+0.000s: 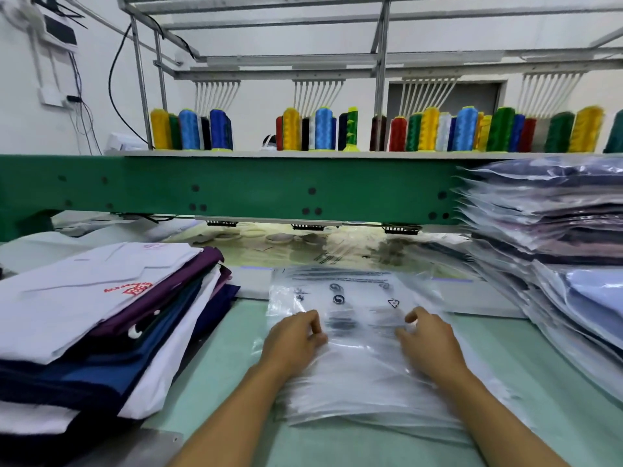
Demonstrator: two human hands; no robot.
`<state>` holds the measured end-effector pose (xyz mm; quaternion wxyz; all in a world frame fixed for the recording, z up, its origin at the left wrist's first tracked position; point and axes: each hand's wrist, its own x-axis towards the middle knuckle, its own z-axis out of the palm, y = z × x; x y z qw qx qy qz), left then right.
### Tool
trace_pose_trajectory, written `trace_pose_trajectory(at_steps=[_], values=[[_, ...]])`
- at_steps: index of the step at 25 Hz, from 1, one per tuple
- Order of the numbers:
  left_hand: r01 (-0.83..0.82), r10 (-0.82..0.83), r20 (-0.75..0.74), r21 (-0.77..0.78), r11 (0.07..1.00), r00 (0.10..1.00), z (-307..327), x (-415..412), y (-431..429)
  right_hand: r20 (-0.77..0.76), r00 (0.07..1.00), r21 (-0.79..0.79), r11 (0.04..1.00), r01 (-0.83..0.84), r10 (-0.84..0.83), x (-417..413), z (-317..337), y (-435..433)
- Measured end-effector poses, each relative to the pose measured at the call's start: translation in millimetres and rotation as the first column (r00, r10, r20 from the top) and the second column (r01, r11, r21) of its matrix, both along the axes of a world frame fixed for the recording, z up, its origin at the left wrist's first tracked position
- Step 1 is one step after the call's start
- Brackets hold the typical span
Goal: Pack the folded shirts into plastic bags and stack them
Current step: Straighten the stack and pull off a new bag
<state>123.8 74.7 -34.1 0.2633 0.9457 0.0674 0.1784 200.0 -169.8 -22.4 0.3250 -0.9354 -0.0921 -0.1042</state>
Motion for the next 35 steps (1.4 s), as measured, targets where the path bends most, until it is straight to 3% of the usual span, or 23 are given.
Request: trace_pose_trajectory(at_steps=[2,7,12,14,16,19,22,25,28,32,35], values=[[-0.026,0.024,0.095,0.019,0.999,0.995,-2,-1,5,-0.027,1.000,0.112,0.994,0.011,-0.008,-1,3,-5],[-0.103,0.135,0.329,-0.111,0.988,0.935,7,-9,14,-0.101,0.990,0.211,0.974,-0.078,0.101,-8,8,-3],[-0.237,0.285,0.401,-0.166,0.957,0.871,12,-15,18,-0.205,0.942,0.512,0.849,-0.129,0.267,-17,21,4],[-0.288,0.287,0.395,-0.059,0.956,0.873,10,-17,20,-0.220,0.930,0.583,0.804,-0.116,0.294,-18,23,5],[-0.175,0.150,0.347,0.041,0.984,0.926,10,-16,16,-0.214,0.937,0.654,0.753,-0.073,0.277,-18,23,5],[0.209,-0.213,0.183,0.040,0.977,0.960,10,-13,-12,-0.227,0.955,0.750,0.659,0.048,0.189,-17,21,6],[0.350,-0.351,0.012,0.017,0.936,0.936,10,-11,-41,-0.269,0.948,0.733,0.675,0.085,0.173,-17,17,9],[0.345,-0.333,-0.092,0.201,0.917,0.939,12,-12,-47,-0.284,0.949,0.715,0.689,0.117,0.133,-13,19,7],[0.243,-0.192,-0.177,0.336,0.910,0.965,14,-13,-41,-0.273,0.960,0.700,0.698,0.153,0.064,-7,18,1],[0.208,-0.048,-0.438,0.325,0.923,0.898,12,-11,-35,-0.283,0.950,0.716,0.688,0.118,0.132,-8,18,3],[0.094,0.060,-0.351,0.405,0.910,0.934,17,-10,-31,-0.283,0.928,0.744,0.667,0.051,0.244,-11,21,5]])
